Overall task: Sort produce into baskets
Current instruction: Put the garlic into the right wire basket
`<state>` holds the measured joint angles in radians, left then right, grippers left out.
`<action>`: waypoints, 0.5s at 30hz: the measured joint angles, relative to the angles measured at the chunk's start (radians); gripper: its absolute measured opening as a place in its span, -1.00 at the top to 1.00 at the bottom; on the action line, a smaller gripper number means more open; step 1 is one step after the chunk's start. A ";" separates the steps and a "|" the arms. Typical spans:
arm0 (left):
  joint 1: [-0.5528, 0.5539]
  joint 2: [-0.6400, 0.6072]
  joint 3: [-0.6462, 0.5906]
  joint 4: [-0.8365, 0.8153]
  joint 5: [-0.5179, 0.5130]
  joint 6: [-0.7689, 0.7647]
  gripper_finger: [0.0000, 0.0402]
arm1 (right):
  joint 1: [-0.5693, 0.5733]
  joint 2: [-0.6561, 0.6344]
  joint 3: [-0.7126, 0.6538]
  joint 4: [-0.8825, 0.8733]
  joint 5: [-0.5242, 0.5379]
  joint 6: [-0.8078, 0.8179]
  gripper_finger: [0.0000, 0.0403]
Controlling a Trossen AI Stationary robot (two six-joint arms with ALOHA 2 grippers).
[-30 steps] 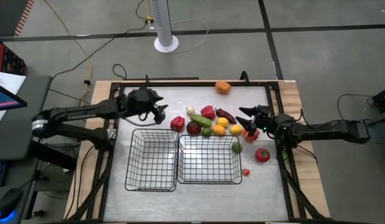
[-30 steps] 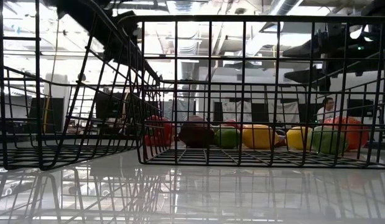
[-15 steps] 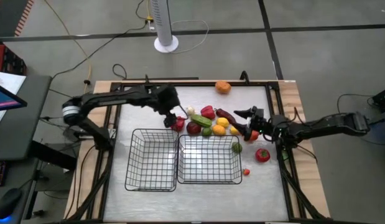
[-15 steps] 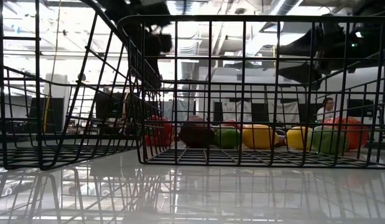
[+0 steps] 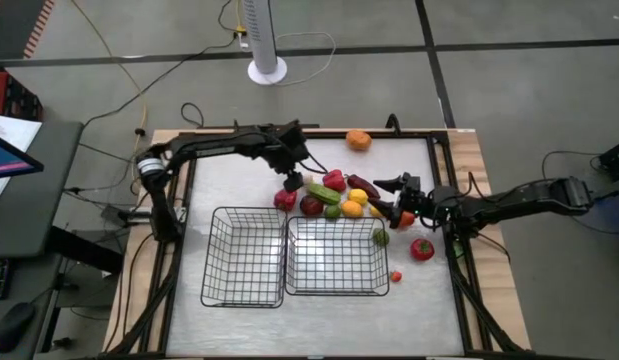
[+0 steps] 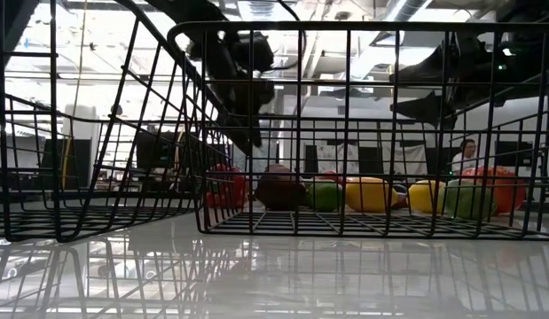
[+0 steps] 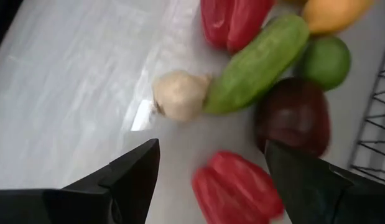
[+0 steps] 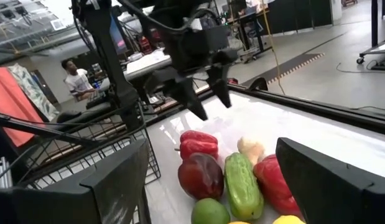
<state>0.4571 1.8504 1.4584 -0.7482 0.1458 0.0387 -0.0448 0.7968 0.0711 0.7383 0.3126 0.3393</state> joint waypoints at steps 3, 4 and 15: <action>0.007 0.053 0.048 0.002 0.000 0.066 -0.40 | 0.000 0.009 0.000 0.003 0.000 0.000 -0.88; 0.010 0.069 0.065 0.002 0.000 0.082 -0.40 | 0.000 0.009 0.000 0.002 0.000 0.000 -0.88; 0.013 0.188 0.140 0.032 -0.002 0.249 -0.40 | -0.001 0.008 0.000 0.005 0.000 -0.016 -0.88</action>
<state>0.4696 2.0388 1.5986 -0.7160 0.1436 0.2875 -0.0456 0.8043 0.0711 0.7433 0.3126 0.3233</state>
